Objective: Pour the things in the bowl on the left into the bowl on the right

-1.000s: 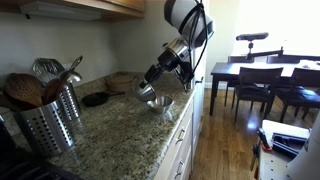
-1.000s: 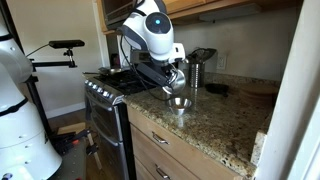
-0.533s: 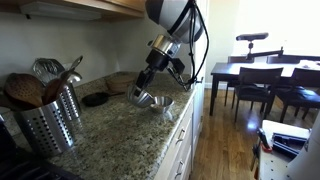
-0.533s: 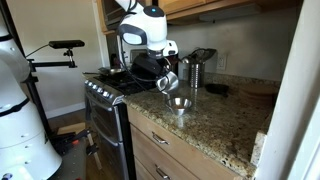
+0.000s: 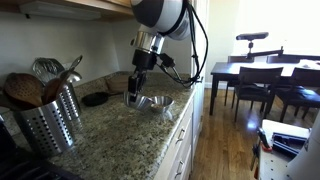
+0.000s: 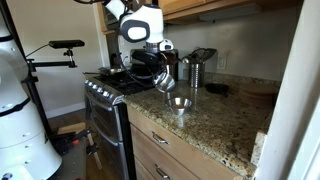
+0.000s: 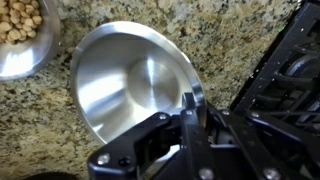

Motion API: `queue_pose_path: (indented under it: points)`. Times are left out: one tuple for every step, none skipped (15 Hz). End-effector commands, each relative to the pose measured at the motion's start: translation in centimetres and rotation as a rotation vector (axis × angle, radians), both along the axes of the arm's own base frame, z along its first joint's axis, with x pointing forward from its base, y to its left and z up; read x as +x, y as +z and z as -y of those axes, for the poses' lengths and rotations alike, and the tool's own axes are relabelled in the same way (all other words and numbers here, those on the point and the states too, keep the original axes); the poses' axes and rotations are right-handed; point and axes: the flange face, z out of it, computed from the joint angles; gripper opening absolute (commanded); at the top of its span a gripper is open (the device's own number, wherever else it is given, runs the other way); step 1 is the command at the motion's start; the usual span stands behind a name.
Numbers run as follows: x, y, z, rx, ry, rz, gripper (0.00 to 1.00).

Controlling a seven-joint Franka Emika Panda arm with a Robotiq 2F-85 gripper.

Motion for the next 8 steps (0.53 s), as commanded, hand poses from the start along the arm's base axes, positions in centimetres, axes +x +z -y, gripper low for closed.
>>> queue_pose_path:
  points:
    - [1.4, 0.2, -2.2, -0.07, -0.021, -0.046, 0.08]
    - [1.6, 0.1, -2.7, -0.089, -0.024, -0.053, 0.08]
    - [1.9, -0.2, -2.8, -0.105, -0.031, -0.062, 0.08]
    - [2.1, -0.4, -3.0, -0.119, -0.037, -0.069, 0.08]
    - [2.4, -0.7, -3.2, -0.127, -0.042, -0.077, 0.08]
    - [2.6, -1.1, -3.3, -0.138, -0.048, -0.084, 0.08]
    - [2.8, -1.4, -3.5, -0.144, -0.051, -0.095, 0.08]
    - [2.9, -1.8, -3.6, -0.151, -0.052, -0.104, 0.08]
